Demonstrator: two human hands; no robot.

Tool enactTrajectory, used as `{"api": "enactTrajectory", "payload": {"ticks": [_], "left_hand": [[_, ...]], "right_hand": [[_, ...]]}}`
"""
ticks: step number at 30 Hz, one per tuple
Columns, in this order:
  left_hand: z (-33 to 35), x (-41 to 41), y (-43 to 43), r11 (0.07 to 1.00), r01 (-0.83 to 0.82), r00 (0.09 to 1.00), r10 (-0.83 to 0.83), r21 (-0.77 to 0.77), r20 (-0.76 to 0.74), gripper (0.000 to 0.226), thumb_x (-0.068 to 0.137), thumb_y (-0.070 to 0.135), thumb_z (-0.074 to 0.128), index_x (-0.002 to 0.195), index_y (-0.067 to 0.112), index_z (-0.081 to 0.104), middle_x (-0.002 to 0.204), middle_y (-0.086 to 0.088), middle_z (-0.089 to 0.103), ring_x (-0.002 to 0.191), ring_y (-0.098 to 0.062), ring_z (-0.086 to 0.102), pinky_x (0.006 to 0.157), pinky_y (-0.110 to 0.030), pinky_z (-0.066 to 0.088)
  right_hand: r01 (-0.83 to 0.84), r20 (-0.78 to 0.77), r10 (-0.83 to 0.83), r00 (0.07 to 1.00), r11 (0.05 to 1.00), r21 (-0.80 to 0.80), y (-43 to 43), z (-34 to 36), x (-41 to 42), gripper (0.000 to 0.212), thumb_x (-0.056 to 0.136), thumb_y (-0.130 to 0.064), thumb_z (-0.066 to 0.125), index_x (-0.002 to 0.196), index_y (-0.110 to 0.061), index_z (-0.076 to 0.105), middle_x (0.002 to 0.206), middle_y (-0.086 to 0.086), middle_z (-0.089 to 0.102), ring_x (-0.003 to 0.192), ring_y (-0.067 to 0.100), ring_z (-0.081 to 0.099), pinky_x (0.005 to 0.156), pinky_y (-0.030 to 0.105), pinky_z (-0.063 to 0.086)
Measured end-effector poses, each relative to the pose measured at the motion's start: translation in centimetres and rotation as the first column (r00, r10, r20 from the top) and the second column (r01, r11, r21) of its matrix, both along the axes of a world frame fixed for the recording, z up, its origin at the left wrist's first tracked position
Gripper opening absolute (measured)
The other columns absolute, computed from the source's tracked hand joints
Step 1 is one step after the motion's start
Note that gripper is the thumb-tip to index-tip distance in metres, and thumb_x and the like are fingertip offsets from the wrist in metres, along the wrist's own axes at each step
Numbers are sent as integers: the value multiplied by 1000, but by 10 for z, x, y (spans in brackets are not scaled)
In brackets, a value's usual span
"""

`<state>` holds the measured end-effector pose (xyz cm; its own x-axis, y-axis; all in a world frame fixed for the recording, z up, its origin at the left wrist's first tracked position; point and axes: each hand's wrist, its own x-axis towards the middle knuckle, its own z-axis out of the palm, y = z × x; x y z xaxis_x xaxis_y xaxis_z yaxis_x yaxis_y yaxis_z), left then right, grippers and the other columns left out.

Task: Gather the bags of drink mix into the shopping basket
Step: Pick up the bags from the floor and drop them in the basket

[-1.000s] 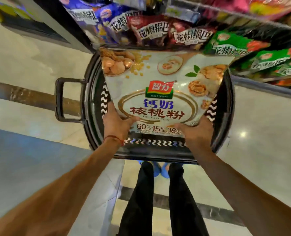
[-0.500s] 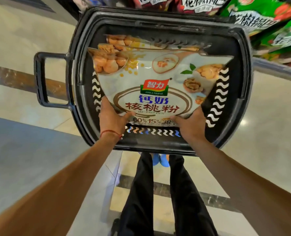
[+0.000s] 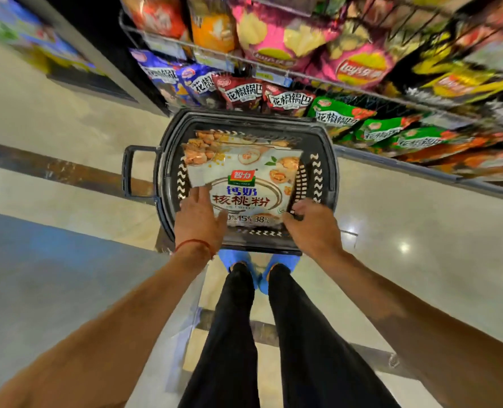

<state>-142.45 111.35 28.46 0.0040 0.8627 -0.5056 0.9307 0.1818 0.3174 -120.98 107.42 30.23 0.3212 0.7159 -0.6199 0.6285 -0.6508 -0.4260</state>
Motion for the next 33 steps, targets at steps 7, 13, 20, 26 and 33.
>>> {"api": "enactTrajectory", "payload": {"ticks": [7,13,20,26,33], "left_hand": [[108,27,-23,909,409,908,-397,80,-138,47,96,39,51,136,14,49,135,-9,53,121,-34,52,95,-50,45],[169,40,-41,820,549,836,-538,161,-111,46,99,43,42,136,17,51,136,-6,55,125,-31,51,100,-49,42],[210,39,-44,638,743,663,-742,203,-100,42,99,42,46,130,17,56,128,-6,60,118,-31,55,95,-47,47],[246,65,-35,413,869,461,-876,272,-143,44,100,45,42,134,19,51,132,-5,58,121,-29,54,97,-45,44],[271,133,-61,97,945,185,-946,312,-265,43,98,49,43,124,21,59,116,-2,64,102,-27,60,83,-42,49]], "right_hand": [[-181,201,145,969,968,176,-26,109,17,33,91,-40,67,113,-16,72,113,5,72,108,28,62,87,39,48],[-179,352,103,930,965,190,-74,165,11,39,88,-46,56,108,-16,71,105,4,70,102,30,61,87,42,46],[4,459,-114,881,973,233,-125,209,-10,38,85,-46,57,104,-18,76,102,1,73,98,27,65,83,40,51],[213,488,-395,779,898,386,-166,240,-14,39,85,-48,52,97,-20,76,99,-2,73,94,25,64,79,39,50],[364,538,-517,666,855,371,-226,252,2,42,84,-52,56,101,-20,76,103,-1,72,97,25,64,82,39,49]]}}
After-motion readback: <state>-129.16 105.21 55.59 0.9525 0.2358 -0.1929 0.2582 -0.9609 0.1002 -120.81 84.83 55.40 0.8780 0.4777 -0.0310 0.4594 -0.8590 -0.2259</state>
